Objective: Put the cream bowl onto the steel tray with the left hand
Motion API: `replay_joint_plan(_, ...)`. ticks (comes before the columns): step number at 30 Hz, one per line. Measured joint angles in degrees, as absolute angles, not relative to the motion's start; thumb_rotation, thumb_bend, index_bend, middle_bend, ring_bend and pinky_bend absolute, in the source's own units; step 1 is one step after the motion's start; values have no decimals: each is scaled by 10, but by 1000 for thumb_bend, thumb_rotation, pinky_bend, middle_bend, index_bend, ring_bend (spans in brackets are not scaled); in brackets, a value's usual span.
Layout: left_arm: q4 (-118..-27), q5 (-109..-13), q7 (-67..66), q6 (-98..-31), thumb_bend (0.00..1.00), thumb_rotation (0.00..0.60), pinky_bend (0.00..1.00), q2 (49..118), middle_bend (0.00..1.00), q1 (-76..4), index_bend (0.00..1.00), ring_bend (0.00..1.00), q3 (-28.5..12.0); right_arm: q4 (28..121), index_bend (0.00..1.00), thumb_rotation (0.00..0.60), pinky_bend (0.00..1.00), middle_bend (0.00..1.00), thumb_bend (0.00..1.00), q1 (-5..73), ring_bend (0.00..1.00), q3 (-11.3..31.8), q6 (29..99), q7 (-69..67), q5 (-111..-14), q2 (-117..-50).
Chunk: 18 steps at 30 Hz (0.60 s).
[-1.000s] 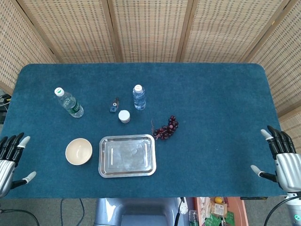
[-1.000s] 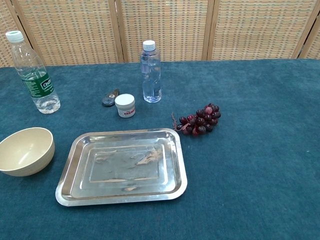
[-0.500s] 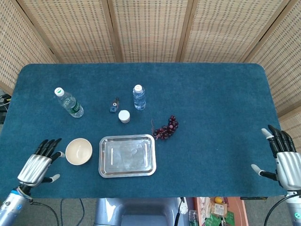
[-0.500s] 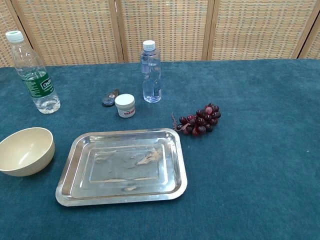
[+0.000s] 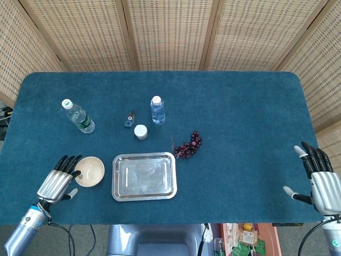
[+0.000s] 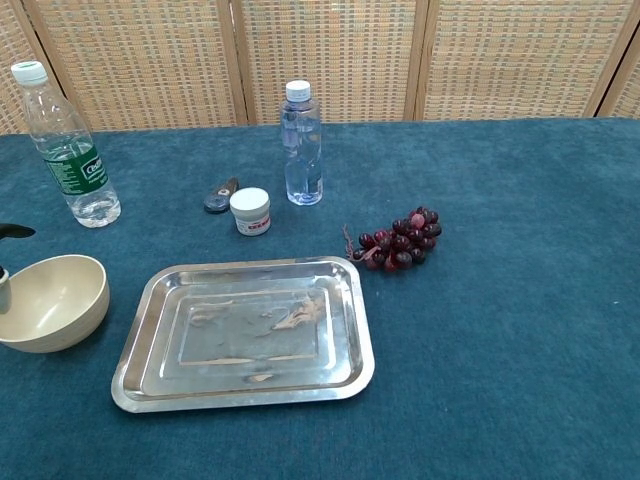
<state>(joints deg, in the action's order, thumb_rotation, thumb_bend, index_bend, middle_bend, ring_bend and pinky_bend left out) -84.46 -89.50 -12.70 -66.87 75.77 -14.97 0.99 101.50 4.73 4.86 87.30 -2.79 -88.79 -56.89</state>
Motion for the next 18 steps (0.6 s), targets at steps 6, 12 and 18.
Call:
replay_joint_plan(6, -835, -879, -146, -652, 364, 600, 0, 771, 0, -162, 474, 0, 9, 1014, 54, 600, 0, 0, 0, 48, 0, 49, 870, -31, -885, -569)
replay_joint_plan(12, -828, -866, -157, -646, 413, 600, 0, 782, 0, -169, 560, 0, 6, 1012, 55, 600, 0, 0, 0, 49, 0, 50, 868, -32, -883, -569)
replay_joint_plan(18, -828, -861, -157, -652, 419, 600, 0, 781, 0, -171, 649, 0, 6, 1012, 54, 600, 0, 0, 0, 50, 0, 50, 867, -31, -883, -570)
